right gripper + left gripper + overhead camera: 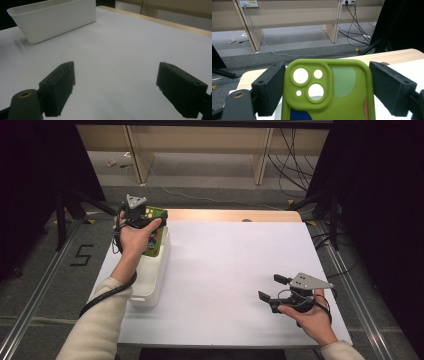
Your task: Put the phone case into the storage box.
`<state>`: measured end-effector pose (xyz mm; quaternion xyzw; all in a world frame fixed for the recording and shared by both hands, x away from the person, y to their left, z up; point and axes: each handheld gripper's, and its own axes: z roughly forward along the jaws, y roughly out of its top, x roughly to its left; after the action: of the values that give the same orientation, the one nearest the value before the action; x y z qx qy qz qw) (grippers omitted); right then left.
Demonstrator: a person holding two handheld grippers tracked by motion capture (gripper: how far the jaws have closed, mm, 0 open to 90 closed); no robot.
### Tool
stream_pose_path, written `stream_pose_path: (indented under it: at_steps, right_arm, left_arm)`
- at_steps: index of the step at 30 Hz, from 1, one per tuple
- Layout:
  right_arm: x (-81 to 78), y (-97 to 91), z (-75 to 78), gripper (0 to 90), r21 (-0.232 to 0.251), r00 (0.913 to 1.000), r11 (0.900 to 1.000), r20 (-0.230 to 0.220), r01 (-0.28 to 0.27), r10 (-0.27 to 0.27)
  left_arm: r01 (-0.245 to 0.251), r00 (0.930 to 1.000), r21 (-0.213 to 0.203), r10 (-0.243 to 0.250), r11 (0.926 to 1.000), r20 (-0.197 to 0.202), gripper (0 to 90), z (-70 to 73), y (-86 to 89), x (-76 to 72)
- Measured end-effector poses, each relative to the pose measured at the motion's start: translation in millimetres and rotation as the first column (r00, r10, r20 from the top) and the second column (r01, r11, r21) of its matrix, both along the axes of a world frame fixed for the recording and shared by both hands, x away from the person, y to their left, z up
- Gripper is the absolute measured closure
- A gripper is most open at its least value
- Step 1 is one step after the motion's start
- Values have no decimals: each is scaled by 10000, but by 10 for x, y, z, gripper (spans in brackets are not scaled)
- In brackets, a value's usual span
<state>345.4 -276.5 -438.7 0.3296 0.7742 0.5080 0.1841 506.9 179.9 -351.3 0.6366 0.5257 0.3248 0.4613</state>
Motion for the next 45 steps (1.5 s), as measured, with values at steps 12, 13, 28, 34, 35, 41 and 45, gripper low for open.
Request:
stream_pose_path:
  at_steps: [12,13,28,34,35,41,45]
  right_arm:
    - [2,2,-2,165,28,10000,10000,7,-9,9]
    - [2,2,-2,165,25,10000,10000,4,-8,7]
    - [6,3,-7,165,25,10000,10000,-29,-24,24]
    - [6,4,-9,165,-5,10000,10000,-59,-38,38]
    - [7,4,-9,165,-10,10000,10000,-57,-41,41]
    - [6,4,-10,165,-4,10000,10000,-73,-42,42]
    - [8,7,-12,166,8,9999,10000,-79,-74,74]
  left_arm:
    - [-55,10000,-7,55,10000,-39,165,-21,19,44]
    - [-56,10000,-11,56,10000,-40,165,-21,22,46]
    - [-112,9999,-23,112,9999,-129,165,-69,39,104]
    - [-116,9998,-15,116,9999,-136,164,-79,45,121]
    - [-135,9998,-22,134,9999,-145,164,-84,47,125]
    - [-212,9994,-2,212,9998,-257,164,-117,67,155]
    - [-269,9992,-27,268,9996,-282,163,-127,69,171]
